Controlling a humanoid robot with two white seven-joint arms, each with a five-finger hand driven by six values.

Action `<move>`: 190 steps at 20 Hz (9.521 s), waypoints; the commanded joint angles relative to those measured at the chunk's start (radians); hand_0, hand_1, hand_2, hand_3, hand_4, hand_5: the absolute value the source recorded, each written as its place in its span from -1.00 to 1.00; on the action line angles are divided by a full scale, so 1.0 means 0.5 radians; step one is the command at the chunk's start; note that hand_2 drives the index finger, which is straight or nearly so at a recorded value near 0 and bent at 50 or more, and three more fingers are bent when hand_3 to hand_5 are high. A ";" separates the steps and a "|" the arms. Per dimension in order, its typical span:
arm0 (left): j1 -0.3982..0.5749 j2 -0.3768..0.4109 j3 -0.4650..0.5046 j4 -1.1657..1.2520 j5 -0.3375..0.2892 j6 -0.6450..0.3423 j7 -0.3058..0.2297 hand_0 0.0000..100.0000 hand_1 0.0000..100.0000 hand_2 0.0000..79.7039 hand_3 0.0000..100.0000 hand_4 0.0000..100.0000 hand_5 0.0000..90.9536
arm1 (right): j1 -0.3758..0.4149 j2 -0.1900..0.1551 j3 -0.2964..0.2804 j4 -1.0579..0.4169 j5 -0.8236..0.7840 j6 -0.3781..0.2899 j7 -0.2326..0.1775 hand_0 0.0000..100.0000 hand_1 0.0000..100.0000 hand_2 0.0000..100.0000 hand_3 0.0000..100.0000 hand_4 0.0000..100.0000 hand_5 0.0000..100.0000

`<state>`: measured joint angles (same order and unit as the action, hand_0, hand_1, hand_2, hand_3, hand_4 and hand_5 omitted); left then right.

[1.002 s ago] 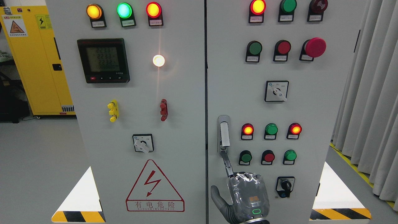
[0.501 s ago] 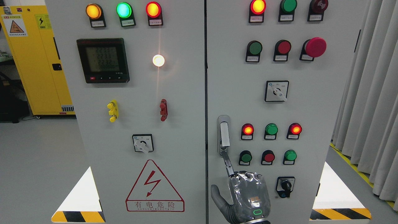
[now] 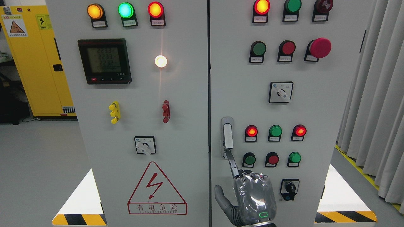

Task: Release door handle

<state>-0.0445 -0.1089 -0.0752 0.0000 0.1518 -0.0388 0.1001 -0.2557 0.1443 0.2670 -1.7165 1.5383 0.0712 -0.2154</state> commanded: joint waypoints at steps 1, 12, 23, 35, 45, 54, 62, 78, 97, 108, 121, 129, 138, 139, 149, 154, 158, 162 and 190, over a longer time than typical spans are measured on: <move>0.000 0.000 0.000 -0.025 0.000 0.001 -0.001 -0.76 0.11 -1.00 -1.00 -1.00 -1.00 | 0.011 0.000 -0.031 -0.120 -0.067 0.002 0.032 0.74 -0.40 0.09 0.66 0.60 0.45; 0.000 0.000 0.000 -0.025 0.000 0.001 -0.001 -0.76 0.11 -1.00 -1.00 -1.00 -1.00 | -0.099 -0.003 -0.031 -0.123 -0.070 0.026 0.133 -0.30 -0.83 0.89 1.00 1.00 0.88; 0.000 0.000 0.000 -0.025 0.000 0.001 -0.001 -0.76 0.11 -1.00 -1.00 -1.00 -1.00 | -0.240 -0.003 -0.074 -0.077 -0.039 0.109 0.176 -0.43 -0.76 0.97 1.00 1.00 0.90; 0.000 0.000 0.000 -0.025 0.000 0.001 -0.001 -0.76 0.11 -1.00 -1.00 -1.00 -1.00 | -0.381 -0.003 -0.068 -0.016 -0.033 0.112 0.179 -0.48 -0.46 0.98 1.00 1.00 0.91; 0.000 0.000 0.000 -0.025 0.000 0.001 -0.001 -0.76 0.11 -1.00 -1.00 -1.00 -1.00 | -0.433 0.000 -0.065 0.021 -0.036 0.112 0.179 -0.46 -0.43 0.98 1.00 1.00 0.91; 0.000 0.000 0.000 -0.025 0.000 0.001 -0.001 -0.76 0.11 -1.00 -1.00 -1.00 -1.00 | -0.467 0.000 -0.068 0.058 -0.036 0.127 0.207 -0.34 -0.40 0.97 1.00 1.00 0.91; 0.000 0.000 0.000 -0.025 0.000 0.001 -0.001 -0.76 0.11 -1.00 -1.00 -1.00 -1.00 | -0.461 0.006 -0.065 0.049 -0.039 0.140 0.207 -0.16 -0.36 0.97 1.00 1.00 0.92; 0.000 0.000 0.000 -0.025 0.000 0.001 -0.001 -0.76 0.11 -1.00 -1.00 -1.00 -1.00 | -0.437 0.009 -0.065 0.031 -0.033 0.137 0.207 0.22 -0.36 0.95 1.00 1.00 0.92; 0.000 0.000 0.000 -0.025 0.000 0.001 -0.001 -0.76 0.11 -1.00 -1.00 -1.00 -1.00 | -0.412 0.009 -0.077 -0.009 -0.030 0.143 0.198 0.16 -0.29 0.94 1.00 1.00 0.92; 0.000 0.000 0.000 -0.025 0.000 0.001 -0.001 -0.76 0.11 -1.00 -1.00 -1.00 -1.00 | -0.400 0.012 -0.080 -0.015 -0.030 0.146 0.195 0.05 -0.30 0.94 1.00 1.00 0.92; 0.000 0.000 0.000 -0.025 0.000 0.001 -0.001 -0.76 0.11 -1.00 -1.00 -1.00 -1.00 | -0.406 0.009 -0.080 -0.015 -0.033 0.183 0.195 0.00 -0.30 0.94 1.00 1.00 0.92; 0.000 0.000 0.000 -0.025 0.000 0.001 -0.001 -0.76 0.11 -1.00 -1.00 -1.00 -1.00 | -0.406 0.009 -0.089 -0.019 -0.036 0.183 0.195 -0.08 -0.28 0.94 1.00 1.00 0.92; 0.000 0.000 0.000 -0.025 0.000 0.001 -0.001 -0.76 0.11 -1.00 -1.00 -1.00 -1.00 | -0.406 0.009 -0.098 -0.031 -0.036 0.183 0.192 -0.12 -0.28 0.94 1.00 1.00 0.92; 0.000 0.000 0.000 -0.025 0.000 0.001 -0.001 -0.76 0.11 -1.00 -1.00 -1.00 -1.00 | -0.406 0.009 -0.098 -0.031 -0.036 0.183 0.192 -0.12 -0.28 0.94 1.00 1.00 0.92; 0.000 0.000 0.000 -0.025 0.000 0.001 -0.001 -0.76 0.11 -1.00 -1.00 -1.00 -1.00 | -0.403 0.009 -0.098 -0.031 -0.039 0.183 0.192 -0.12 -0.28 0.94 1.00 1.00 0.92; 0.000 0.000 0.000 -0.025 0.000 0.001 -0.001 -0.76 0.11 -1.00 -1.00 -1.00 -1.00 | -0.403 0.009 -0.101 -0.031 -0.039 0.183 0.192 -0.09 -0.27 0.94 1.00 1.00 0.92; 0.000 0.000 0.000 -0.025 0.000 0.001 -0.001 -0.76 0.11 -1.00 -1.00 -1.00 -1.00 | -0.403 0.009 -0.101 -0.031 -0.042 0.183 0.192 -0.02 -0.27 0.94 1.00 1.00 0.92; 0.000 0.000 0.000 -0.025 0.000 0.001 -0.001 -0.76 0.11 -1.00 -1.00 -1.00 -1.00 | -0.403 0.009 -0.114 -0.031 -0.042 0.183 0.195 0.03 -0.27 0.94 1.00 1.00 0.92; 0.000 0.000 0.000 -0.025 0.000 0.001 -0.001 -0.76 0.11 -1.00 -1.00 -1.00 -1.00 | -0.412 0.003 -0.138 -0.061 -0.042 0.183 0.195 0.16 -0.22 0.93 1.00 1.00 0.92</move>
<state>-0.0445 -0.1089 -0.0752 0.0000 0.1518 -0.0388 0.1001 -0.4611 0.1467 0.2084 -1.7411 1.5171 0.1630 -0.1182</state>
